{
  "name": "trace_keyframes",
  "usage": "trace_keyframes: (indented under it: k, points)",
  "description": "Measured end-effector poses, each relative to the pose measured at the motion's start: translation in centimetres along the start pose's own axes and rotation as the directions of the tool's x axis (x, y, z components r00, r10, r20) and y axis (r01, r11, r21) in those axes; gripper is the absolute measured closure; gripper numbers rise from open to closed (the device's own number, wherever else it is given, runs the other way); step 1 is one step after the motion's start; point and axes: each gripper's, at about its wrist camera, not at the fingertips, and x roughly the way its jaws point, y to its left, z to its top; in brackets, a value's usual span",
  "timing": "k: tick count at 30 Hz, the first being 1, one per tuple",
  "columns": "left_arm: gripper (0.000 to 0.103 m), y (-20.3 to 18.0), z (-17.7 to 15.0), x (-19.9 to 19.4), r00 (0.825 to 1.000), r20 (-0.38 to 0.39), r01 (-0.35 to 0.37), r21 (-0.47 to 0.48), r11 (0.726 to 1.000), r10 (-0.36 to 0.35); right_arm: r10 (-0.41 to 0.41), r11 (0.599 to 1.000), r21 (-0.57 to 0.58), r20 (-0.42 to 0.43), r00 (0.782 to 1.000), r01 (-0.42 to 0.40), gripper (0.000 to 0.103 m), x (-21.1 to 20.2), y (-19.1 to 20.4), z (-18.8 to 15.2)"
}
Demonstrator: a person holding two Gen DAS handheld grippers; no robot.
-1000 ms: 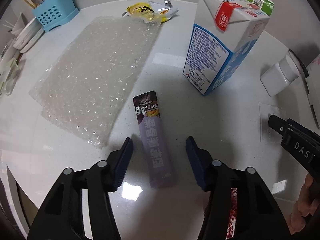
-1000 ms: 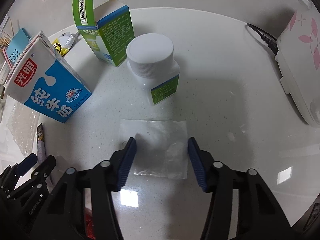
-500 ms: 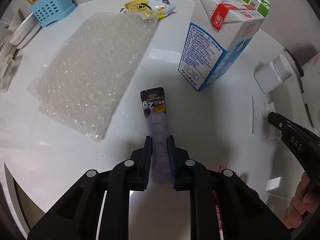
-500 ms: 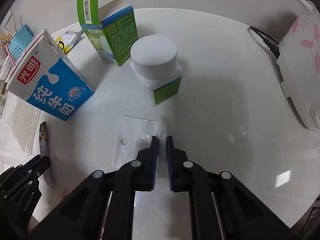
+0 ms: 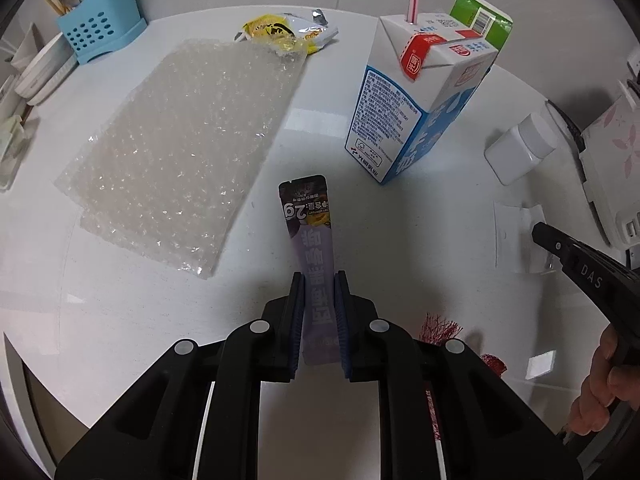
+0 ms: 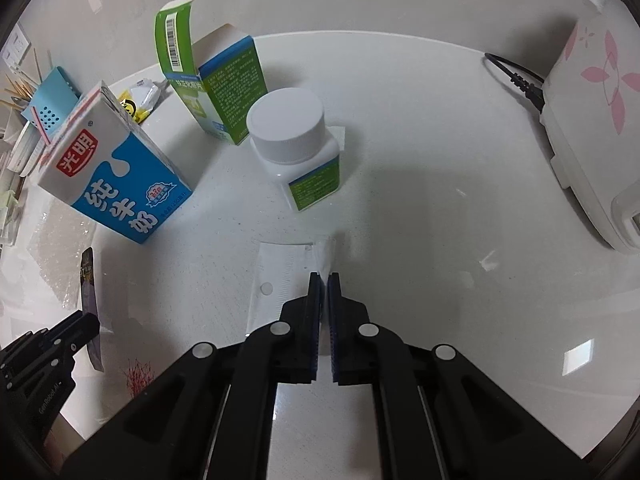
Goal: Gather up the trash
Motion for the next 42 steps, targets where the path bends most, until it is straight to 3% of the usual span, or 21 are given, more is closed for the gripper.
trace_keyframes:
  k: [22,42]
  points:
    - [0.089,2.2,-2.8,-3.9,0.998,0.040,0.055,0.062,0.997,-0.058,0.019,0.998,0.058,0.066,0.998,-0.022,0.100,-4.7,0.1,-3.3]
    - [0.089,7.1,-6.2,-9.0,0.986,0.088,0.132,0.138,0.982,-0.144,-0.016,0.998,0.059,0.202,0.979,0.004,0.100,-14.4,6.6,-9.2]
